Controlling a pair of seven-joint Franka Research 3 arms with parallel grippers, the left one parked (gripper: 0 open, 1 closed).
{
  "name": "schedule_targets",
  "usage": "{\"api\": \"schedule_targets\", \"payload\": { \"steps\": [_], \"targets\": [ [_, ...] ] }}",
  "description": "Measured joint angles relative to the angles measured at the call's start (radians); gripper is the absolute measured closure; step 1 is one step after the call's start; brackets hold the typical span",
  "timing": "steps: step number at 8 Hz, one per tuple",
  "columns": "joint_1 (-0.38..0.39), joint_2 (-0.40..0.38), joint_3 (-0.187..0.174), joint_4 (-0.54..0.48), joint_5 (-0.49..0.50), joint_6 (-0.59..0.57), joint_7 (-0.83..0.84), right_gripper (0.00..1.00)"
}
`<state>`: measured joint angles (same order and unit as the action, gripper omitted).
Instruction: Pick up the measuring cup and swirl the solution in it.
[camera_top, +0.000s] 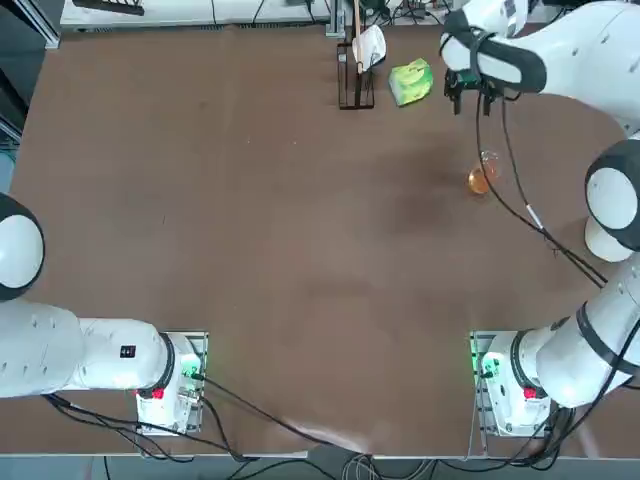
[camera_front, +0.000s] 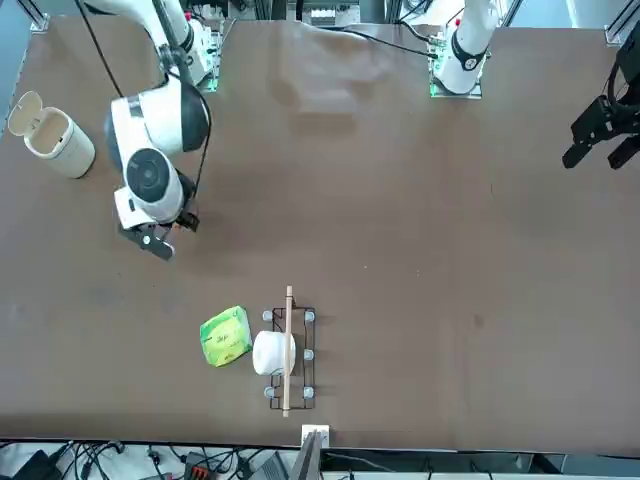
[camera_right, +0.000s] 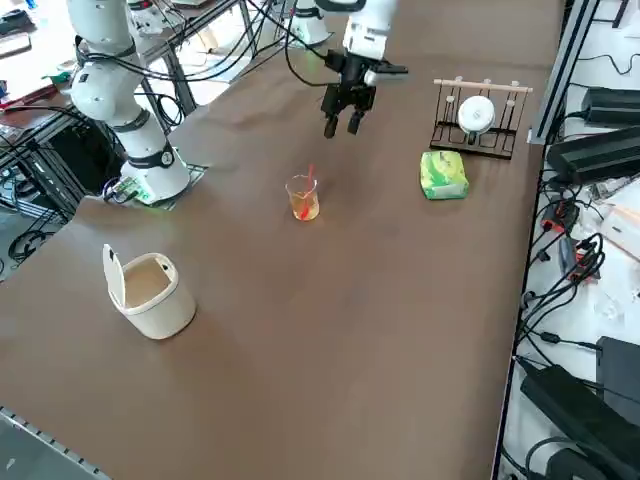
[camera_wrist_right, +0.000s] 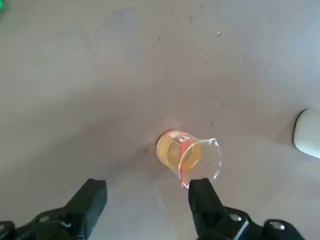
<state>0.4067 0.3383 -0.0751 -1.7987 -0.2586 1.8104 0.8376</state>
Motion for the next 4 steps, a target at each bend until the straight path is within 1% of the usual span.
{"api": "schedule_targets", "payload": {
  "steps": [3, 4],
  "targets": [
    [0.003, 0.007, 0.0, -0.11, -0.057, 0.067, 0.016, 0.04],
    [0.004, 0.003, 0.0, -0.137, -0.062, 0.081, 0.019, 0.07]
  ]
}}
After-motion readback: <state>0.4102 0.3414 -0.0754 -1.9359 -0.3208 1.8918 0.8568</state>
